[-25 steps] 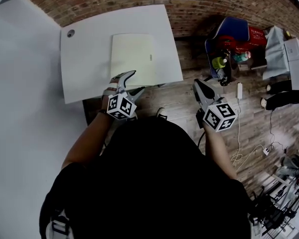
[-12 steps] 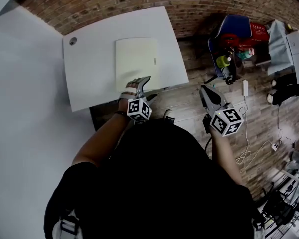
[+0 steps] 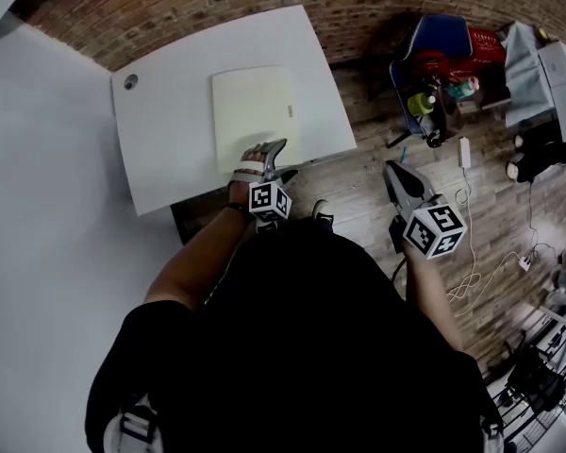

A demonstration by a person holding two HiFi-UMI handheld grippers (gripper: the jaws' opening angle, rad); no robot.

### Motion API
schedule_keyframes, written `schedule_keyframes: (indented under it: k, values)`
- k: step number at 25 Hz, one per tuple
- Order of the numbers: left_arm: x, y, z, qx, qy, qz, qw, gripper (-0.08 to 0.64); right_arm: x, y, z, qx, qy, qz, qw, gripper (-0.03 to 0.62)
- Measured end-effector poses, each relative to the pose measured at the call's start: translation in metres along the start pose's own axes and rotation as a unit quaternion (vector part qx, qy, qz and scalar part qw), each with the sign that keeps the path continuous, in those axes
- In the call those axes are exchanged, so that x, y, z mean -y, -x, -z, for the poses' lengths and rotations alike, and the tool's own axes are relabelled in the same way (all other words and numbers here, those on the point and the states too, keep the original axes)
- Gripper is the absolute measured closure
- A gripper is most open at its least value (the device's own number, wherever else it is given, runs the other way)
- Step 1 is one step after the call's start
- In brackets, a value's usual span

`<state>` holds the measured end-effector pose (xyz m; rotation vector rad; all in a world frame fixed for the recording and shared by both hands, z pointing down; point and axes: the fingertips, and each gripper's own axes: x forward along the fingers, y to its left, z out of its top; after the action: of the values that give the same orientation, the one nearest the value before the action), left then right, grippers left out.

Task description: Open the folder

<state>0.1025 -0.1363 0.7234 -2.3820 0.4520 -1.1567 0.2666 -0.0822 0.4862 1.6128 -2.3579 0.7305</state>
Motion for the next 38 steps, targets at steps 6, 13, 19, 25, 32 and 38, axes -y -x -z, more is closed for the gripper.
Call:
schedule_keyframes:
  k: [6, 13, 19, 25, 32, 38]
  values:
    - [0.012, -0.016, 0.016, -0.018, -0.018, 0.005, 0.9997, 0.156, 0.000, 0.003, 0.005, -0.009, -0.001, 0.009, 1.000, 0.591]
    - [0.010, -0.023, 0.021, -0.026, -0.022, 0.003, 0.9994, 0.156, 0.007, 0.012, 0.009, -0.021, -0.001, 0.019, 1.000, 0.591]
    - [0.007, -0.027, 0.024, -0.025, -0.032, -0.007, 0.9992, 0.158, 0.004, 0.009, 0.016, -0.029, -0.003, 0.019, 0.999, 0.591]
    - [0.005, -0.024, 0.026, -0.024, -0.030, -0.016, 0.9991, 0.164, -0.001, 0.008, 0.018, -0.033, -0.001, 0.013, 0.999, 0.591]
    - [0.007, -0.017, 0.021, -0.013, -0.019, -0.018, 0.9996, 0.278, -0.006, 0.009, 0.022, -0.034, 0.000, 0.008, 0.999, 0.591]
    - [0.016, -0.019, 0.022, -0.012, -0.006, -0.009, 0.9999, 0.397, -0.012, 0.009, 0.024, -0.031, 0.000, 0.002, 1.000, 0.591]
